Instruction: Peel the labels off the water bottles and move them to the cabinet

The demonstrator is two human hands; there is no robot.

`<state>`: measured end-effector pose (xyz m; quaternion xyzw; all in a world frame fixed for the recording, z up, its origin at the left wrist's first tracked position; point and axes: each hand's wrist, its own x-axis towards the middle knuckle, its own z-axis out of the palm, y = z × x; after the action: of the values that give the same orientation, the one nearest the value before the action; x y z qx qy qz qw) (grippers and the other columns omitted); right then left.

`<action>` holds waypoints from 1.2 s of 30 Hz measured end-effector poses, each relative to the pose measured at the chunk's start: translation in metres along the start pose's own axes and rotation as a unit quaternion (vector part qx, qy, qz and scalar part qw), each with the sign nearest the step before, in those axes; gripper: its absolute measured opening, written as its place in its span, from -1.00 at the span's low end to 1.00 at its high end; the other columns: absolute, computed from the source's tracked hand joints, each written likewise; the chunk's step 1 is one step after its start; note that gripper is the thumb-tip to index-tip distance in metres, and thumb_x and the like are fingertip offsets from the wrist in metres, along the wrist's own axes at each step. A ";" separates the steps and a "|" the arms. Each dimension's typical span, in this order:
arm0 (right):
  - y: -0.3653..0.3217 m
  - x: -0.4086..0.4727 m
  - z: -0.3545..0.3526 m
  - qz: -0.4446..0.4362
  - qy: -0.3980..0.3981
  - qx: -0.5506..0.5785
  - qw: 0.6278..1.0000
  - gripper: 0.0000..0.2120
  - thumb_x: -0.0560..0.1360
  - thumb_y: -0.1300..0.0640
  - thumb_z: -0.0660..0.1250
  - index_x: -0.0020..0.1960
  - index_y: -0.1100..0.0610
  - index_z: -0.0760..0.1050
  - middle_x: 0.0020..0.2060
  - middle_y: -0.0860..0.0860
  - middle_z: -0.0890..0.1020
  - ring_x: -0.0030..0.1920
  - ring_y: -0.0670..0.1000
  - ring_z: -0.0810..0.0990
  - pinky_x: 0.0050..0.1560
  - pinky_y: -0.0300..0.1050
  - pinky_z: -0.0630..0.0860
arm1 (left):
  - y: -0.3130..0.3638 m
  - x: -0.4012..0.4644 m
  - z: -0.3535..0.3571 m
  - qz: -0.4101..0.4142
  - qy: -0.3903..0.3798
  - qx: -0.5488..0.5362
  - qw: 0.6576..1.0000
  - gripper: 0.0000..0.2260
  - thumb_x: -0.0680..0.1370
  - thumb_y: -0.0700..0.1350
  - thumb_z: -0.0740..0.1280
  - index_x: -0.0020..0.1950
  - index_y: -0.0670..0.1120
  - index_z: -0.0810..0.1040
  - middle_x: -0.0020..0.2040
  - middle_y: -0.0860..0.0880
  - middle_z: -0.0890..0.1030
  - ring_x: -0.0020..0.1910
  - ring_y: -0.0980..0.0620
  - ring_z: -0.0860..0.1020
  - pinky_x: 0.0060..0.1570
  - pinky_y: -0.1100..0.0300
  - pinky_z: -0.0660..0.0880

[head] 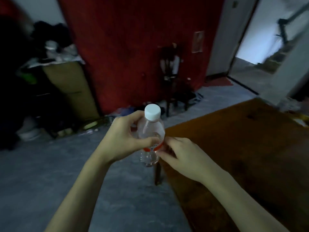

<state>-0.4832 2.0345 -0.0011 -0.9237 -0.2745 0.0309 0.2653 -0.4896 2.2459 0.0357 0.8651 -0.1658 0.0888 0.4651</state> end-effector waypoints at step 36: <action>-0.357 0.065 0.203 -0.488 -0.301 0.097 0.814 -0.80 0.58 -0.09 0.28 0.03 0.04 0.50 -0.14 -0.08 0.62 -0.13 -0.02 0.61 -0.06 0.11 0.57 | 0.020 -0.371 -0.197 -0.302 0.509 0.197 0.782 -0.49 0.28 0.19 0.50 0.14 -0.03 0.66 -0.04 0.09 0.73 -0.03 0.17 0.69 -0.09 0.36 0.59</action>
<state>-0.6438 2.4175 0.0118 -0.5827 -0.7508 0.2000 0.2382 -0.8419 2.4763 0.0455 0.7728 0.3856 0.4018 0.3043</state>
